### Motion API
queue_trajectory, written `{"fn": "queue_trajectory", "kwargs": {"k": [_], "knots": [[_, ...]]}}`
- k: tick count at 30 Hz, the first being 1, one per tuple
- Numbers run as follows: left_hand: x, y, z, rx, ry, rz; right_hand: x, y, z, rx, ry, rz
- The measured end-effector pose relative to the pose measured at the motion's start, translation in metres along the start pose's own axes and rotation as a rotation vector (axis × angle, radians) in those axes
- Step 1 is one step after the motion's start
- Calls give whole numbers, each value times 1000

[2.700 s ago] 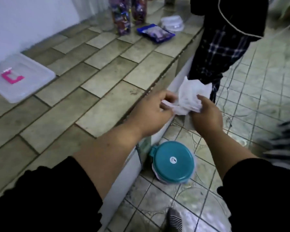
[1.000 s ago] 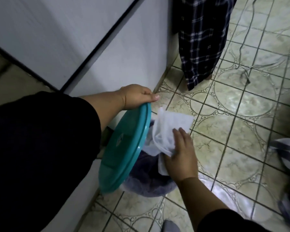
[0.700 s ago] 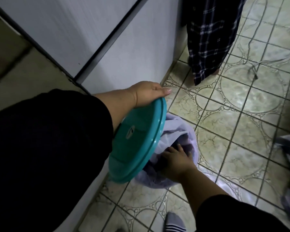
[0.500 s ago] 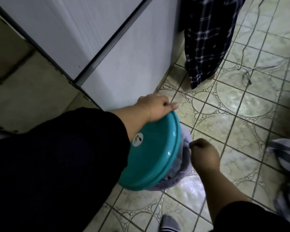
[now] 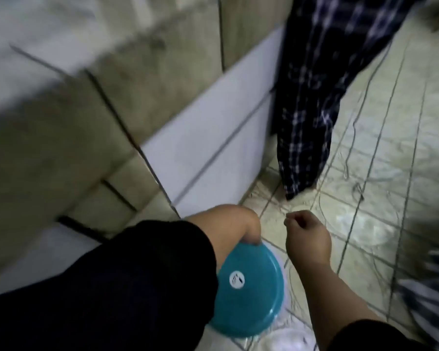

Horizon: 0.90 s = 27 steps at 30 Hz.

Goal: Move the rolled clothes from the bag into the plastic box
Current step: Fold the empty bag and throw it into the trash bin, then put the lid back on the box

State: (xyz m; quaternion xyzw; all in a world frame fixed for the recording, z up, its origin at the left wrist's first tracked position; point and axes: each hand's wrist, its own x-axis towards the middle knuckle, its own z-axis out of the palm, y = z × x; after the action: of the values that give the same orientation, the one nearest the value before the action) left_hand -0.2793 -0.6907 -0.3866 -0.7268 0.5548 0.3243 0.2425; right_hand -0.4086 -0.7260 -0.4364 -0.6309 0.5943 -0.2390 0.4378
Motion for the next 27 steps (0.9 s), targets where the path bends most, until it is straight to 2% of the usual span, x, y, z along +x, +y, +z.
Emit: {"fn": "queue_trajectory", "kwargs": {"k": [4,8,10,12,14,16,19,23,27], "knots": [[-142,-32,-84,-160,333,-17,-28,-142,-17,167,46,-233],[-284,-99,-112,-468,920,-42,-85,-280,-6,281,18,-577],[-336,-145,-101,-538,1101,-175,-124,-332,13,248,-63,-734],[-371,-191,-72,-559,1083,-416,-168,-366,38,72,-295,-847],[-395,-229,-34,-610,915,-644,-207,-379,68,-287,-515,-910],[-411,-255,5,-635,737,-743,-235,-378,94,-609,-632,-902],[-429,-274,59,-664,610,-738,-260,-367,116,-798,-611,-865],[-438,-276,106,-662,681,-675,-270,-362,119,-817,-515,-847],[-441,-277,110,-678,705,-620,-270,-362,121,-846,-470,-840]]}}
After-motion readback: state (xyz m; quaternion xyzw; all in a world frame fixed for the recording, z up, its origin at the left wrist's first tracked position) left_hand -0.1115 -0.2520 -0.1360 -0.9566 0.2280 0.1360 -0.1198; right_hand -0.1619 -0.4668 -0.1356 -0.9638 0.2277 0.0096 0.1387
